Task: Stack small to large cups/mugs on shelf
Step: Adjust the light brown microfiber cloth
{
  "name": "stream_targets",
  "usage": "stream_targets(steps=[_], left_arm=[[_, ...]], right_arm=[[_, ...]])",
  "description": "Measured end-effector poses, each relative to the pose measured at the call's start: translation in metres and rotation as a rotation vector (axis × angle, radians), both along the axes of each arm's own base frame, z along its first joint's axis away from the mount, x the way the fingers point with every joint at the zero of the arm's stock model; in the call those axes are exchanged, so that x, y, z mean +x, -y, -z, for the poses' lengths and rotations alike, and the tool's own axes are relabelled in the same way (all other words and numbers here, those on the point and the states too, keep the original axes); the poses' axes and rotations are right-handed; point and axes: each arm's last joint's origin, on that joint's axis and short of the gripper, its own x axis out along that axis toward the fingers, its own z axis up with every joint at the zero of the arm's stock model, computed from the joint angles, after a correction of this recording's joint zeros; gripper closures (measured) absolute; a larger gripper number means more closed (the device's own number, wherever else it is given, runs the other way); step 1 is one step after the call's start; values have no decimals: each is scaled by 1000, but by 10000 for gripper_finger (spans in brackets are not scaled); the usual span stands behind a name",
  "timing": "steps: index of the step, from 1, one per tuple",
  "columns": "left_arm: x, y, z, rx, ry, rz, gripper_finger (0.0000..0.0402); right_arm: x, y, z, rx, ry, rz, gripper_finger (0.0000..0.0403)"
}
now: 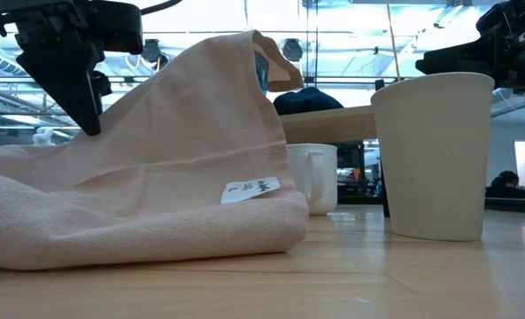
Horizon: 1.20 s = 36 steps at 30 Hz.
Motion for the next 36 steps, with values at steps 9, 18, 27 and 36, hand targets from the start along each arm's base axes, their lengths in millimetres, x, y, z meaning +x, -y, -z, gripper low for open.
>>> stream_targets(steps=[9, 18, 27, 36], left_arm=[[1, 1, 0, 14, 3, 74, 392], [-1, 3, -3, 13, 3, 167, 398], [-4, 2, -17, -9, 65, 186, 400], [-14, -1, -70, -5, 234, 221, 401]], right_arm=[[0, 0, 0, 0, 0, 0, 305], [0, 0, 0, 0, 0, 0, 305], [0, 0, 0, 0, -1, 0, 305], [0, 0, 0, 0, -4, 0, 305]])
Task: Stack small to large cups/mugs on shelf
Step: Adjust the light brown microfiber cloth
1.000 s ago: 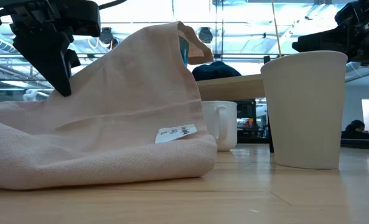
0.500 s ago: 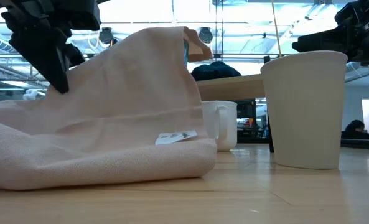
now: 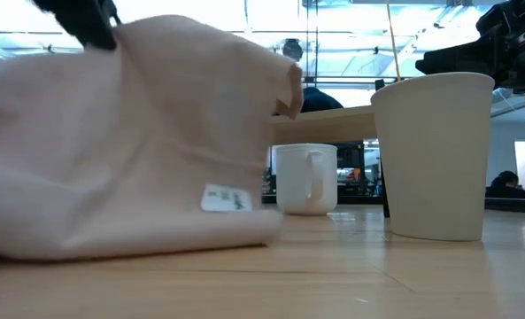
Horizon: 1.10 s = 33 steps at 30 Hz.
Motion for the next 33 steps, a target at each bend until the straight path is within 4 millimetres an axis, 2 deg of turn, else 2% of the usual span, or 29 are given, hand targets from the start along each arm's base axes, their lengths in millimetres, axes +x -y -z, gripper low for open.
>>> stream_targets(steps=[6, 12, 18, 23, 33], left_arm=[[-11, 7, -32, 9, 12, 15, 401], [-17, 21, -54, 0, 78, 69, 401], [-27, 32, -65, -55, 72, 70, 401], [-38, 41, -65, -102, 15, 43, 401], [-72, 60, -82, -276, -113, -74, 401]], right_arm=[[0, 0, 0, 5, 3, -1, 305], [0, 0, 0, 7, 4, -1, 305], [0, 0, -1, 7, 8, -1, 305], [0, 0, -1, 8, 9, -1, 305], [0, 0, -1, 26, 13, -3, 305]])
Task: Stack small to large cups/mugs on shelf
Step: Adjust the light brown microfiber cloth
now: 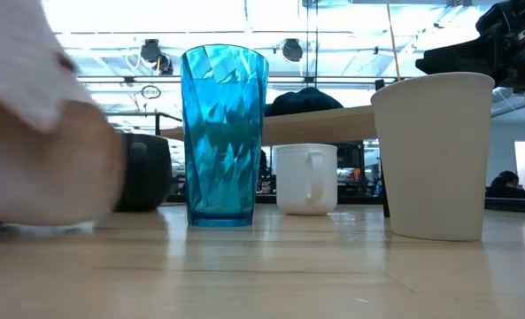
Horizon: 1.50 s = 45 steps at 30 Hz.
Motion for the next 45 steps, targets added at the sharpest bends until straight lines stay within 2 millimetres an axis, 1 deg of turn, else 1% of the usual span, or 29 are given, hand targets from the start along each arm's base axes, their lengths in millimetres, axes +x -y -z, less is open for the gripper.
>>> stream_targets(steps=[4, 8, 15, 22, 26, 29, 32, 36, 41, 45], left_arm=[[-9, 9, 1, -55, -27, -24, 402], [-12, 15, 14, -44, -42, -50, 402], [-10, 19, 63, -19, -101, -93, 402], [-4, 27, 113, -104, -58, -90, 402], [-5, 25, 135, -122, -47, -101, 401], [-4, 22, 147, -123, -45, -112, 401], [-4, 18, 152, -116, -62, -126, 393], [0, 16, 151, -115, -52, -122, 362], [3, 14, 151, -114, -40, -109, 303], [6, 18, 139, -188, 46, -53, 249]], right_arm=[[0, 0, 0, 0, 0, -1, 305], [0, 0, 0, 0, 0, -1, 305], [0, 0, 0, 0, 0, 0, 305], [0, 0, 0, 0, 0, 0, 305], [0, 0, 0, 0, 1, 0, 305], [0, 0, 0, 0, 0, 0, 305], [0, 0, 0, 0, 0, -1, 305], [0, 0, 0, 0, 0, 0, 305], [0, 0, 0, 0, 0, 0, 305], [0, 0, 0, 0, 0, 0, 305]])
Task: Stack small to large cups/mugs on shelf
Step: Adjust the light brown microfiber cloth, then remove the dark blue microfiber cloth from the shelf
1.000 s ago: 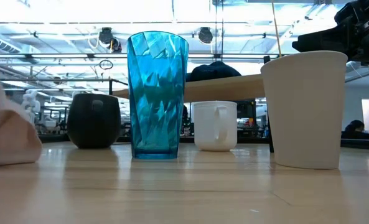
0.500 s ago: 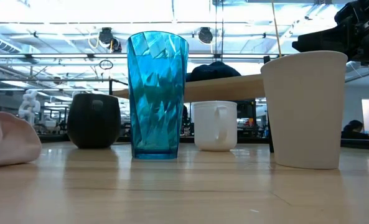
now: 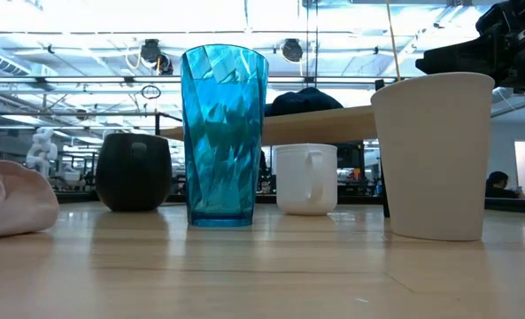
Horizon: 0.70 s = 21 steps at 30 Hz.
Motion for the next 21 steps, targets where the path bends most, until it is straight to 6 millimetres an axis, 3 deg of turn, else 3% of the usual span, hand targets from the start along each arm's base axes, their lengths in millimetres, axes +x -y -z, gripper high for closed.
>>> stream_targets(steps=[9, 21], left_arm=[[-8, -9, -32, -164, 134, 23, 160], [-15, -24, -47, -137, 247, -23, 154]], right_arm=[[0, 0, 0, 0, 0, 0, 305], [0, 0, 0, 0, 0, 0, 305]])
